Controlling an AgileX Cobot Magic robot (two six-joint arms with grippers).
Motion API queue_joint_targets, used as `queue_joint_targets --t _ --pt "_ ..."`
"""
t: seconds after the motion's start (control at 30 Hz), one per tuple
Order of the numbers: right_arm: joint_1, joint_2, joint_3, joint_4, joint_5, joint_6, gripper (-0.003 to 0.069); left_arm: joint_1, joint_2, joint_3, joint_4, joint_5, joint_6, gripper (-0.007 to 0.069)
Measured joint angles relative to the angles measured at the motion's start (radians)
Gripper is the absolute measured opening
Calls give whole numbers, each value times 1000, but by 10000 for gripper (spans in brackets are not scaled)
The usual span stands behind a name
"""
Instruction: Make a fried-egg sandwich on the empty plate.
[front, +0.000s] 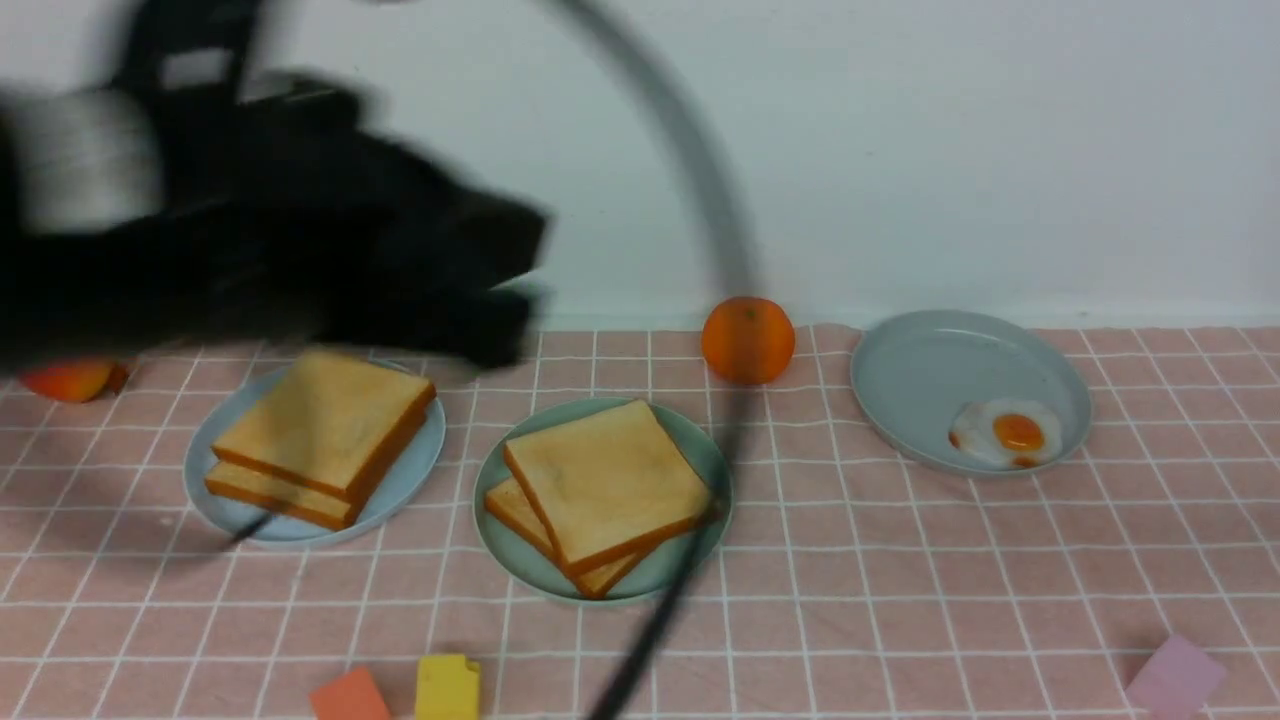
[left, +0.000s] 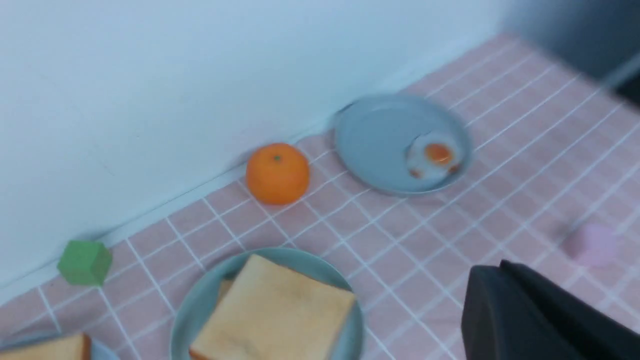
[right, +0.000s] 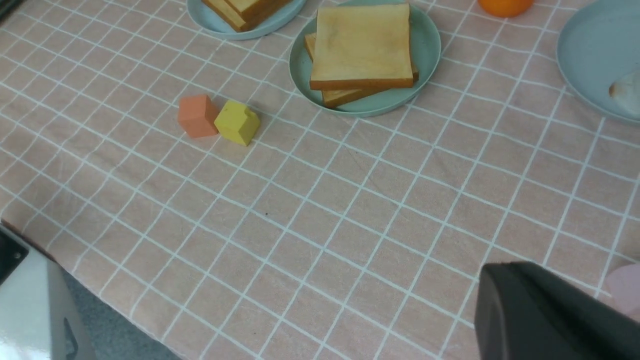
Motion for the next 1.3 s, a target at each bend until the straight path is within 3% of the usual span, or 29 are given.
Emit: queue_joint_targets --t 0.43,1.07,1.3 --pt "0 0 1 -33 33 0 3 0 -553 577 -92 -275 0 -13" --pt "-5 -7 1 -28 44 0 15 0 -616 663 -92 -293 0 -13" --pt "-109 -66 18 -74 -8 -1 10 0 -616 663 -92 -290 0 -13"
